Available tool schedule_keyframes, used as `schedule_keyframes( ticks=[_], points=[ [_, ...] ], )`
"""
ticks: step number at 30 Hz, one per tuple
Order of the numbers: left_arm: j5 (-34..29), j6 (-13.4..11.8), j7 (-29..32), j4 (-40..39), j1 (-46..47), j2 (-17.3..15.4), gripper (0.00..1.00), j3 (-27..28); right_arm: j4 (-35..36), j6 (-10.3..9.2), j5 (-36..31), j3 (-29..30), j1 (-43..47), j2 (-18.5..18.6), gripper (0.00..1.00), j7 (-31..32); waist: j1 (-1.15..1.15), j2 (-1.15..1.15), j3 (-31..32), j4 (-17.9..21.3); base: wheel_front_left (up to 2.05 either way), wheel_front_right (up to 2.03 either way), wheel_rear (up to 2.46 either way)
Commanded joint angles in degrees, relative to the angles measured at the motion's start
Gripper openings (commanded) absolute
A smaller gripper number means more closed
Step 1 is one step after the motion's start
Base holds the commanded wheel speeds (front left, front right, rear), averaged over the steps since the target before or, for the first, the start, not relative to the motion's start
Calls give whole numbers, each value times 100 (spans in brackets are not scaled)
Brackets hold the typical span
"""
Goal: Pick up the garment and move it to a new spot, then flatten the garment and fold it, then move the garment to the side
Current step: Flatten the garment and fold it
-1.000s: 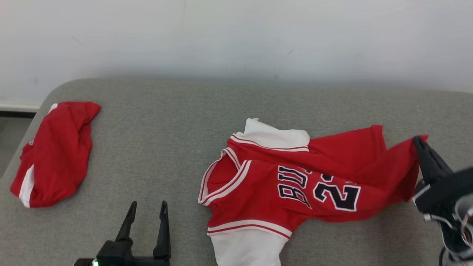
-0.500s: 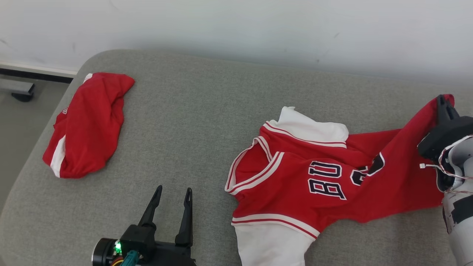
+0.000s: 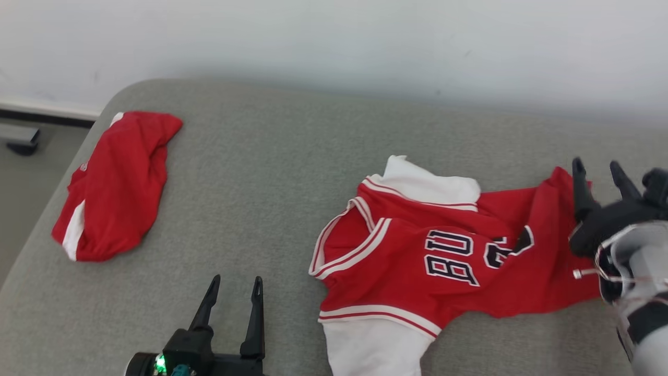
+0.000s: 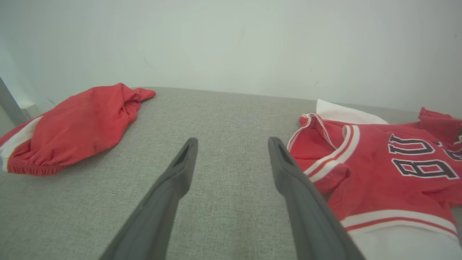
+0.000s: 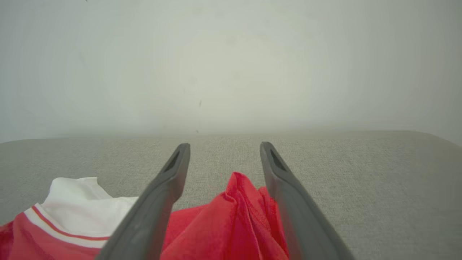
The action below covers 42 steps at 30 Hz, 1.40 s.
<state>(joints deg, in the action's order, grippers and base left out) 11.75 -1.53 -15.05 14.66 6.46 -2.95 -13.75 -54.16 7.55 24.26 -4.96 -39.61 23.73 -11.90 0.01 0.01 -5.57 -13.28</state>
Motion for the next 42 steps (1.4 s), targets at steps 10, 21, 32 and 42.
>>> schedule_keyframes(
  ticks=[10, 21, 32, 42],
  points=[
    [-87, -13, -19, -187, -237, -52, 100, 224, 1094, -13, 979, -531, 1946, 646, 100, -218, -1, -1, 252, 612, 0, 0, 0],
    [-175, 48, -19, -225, -184, -81, 100, 307, 1058, -13, 424, -656, 2372, 514, 100, -267, -1, -1, 137, 553, 0, 0, 0],
    [-230, 79, -19, -201, -154, -80, 100, 330, 153, -13, -359, -526, 1895, 428, 20, -299, -1, -1, 52, 331, 0, 0, 0],
    [-253, 71, -19, -143, -157, -90, 100, 338, -107, -13, -543, -411, 1656, 241, 0, -334, -1, -1, 117, 311, 0, 0, 0]
  ],
)
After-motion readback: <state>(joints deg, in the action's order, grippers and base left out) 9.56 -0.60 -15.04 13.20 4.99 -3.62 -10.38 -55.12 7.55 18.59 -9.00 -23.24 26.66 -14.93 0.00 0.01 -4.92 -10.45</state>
